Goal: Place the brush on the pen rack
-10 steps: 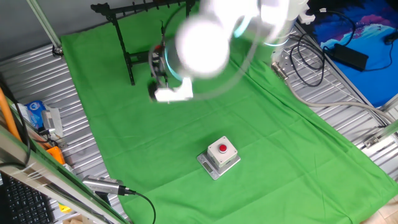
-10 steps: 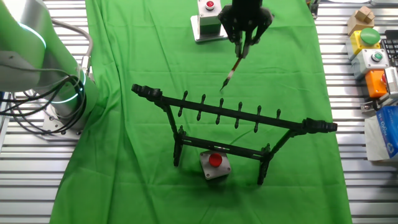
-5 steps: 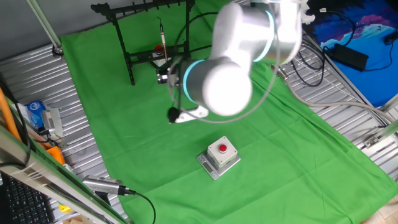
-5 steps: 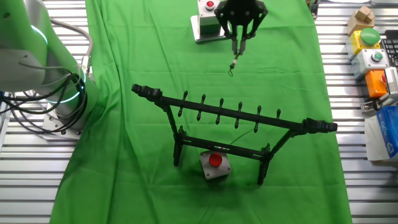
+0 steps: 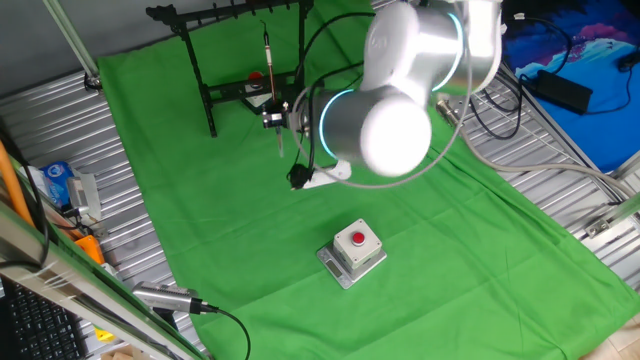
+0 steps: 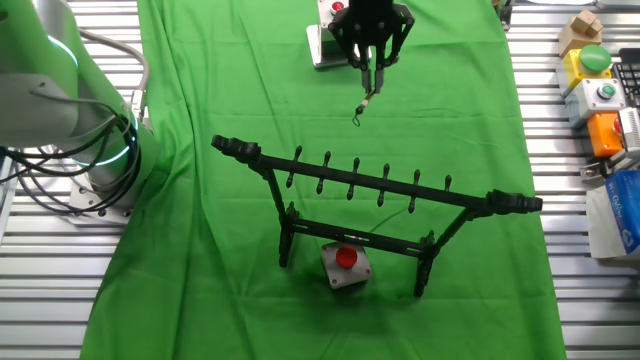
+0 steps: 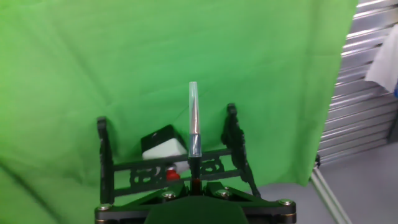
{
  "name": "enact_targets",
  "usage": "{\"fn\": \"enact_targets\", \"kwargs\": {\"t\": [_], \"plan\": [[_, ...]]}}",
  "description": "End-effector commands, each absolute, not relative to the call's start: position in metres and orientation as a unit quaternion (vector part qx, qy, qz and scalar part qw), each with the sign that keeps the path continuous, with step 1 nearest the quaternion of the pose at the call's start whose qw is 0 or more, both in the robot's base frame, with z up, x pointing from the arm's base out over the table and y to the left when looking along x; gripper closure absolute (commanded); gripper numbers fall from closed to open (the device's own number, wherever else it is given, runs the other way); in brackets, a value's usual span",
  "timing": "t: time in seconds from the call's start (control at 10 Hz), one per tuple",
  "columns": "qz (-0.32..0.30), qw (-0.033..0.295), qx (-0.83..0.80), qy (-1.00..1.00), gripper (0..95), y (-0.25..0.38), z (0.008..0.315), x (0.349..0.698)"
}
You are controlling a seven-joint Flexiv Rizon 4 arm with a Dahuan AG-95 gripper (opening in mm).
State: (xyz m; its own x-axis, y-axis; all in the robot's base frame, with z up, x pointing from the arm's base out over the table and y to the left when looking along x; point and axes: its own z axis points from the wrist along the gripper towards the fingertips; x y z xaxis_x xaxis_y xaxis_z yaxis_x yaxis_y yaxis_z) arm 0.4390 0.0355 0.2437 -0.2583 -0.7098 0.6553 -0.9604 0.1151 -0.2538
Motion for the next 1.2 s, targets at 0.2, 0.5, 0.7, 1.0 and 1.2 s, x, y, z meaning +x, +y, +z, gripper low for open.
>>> {"fn": "enact_targets", "kwargs": {"t": [0.2,0.5,0.7,1.0,1.2], "plan": [[0.329,0.169,0.588,-0.719,95.0,0.0328,0.2440,0.4385],[0.335,0.182,0.601,-0.703,95.0,0.0330,0.2446,0.4383],[0.341,0.187,0.602,-0.697,95.0,0.0330,0.2447,0.4382],[0.349,0.197,0.609,-0.684,95.0,0.0329,0.2436,0.4385],[0.349,0.196,0.609,-0.684,95.0,0.0329,0.2436,0.4386]]}}
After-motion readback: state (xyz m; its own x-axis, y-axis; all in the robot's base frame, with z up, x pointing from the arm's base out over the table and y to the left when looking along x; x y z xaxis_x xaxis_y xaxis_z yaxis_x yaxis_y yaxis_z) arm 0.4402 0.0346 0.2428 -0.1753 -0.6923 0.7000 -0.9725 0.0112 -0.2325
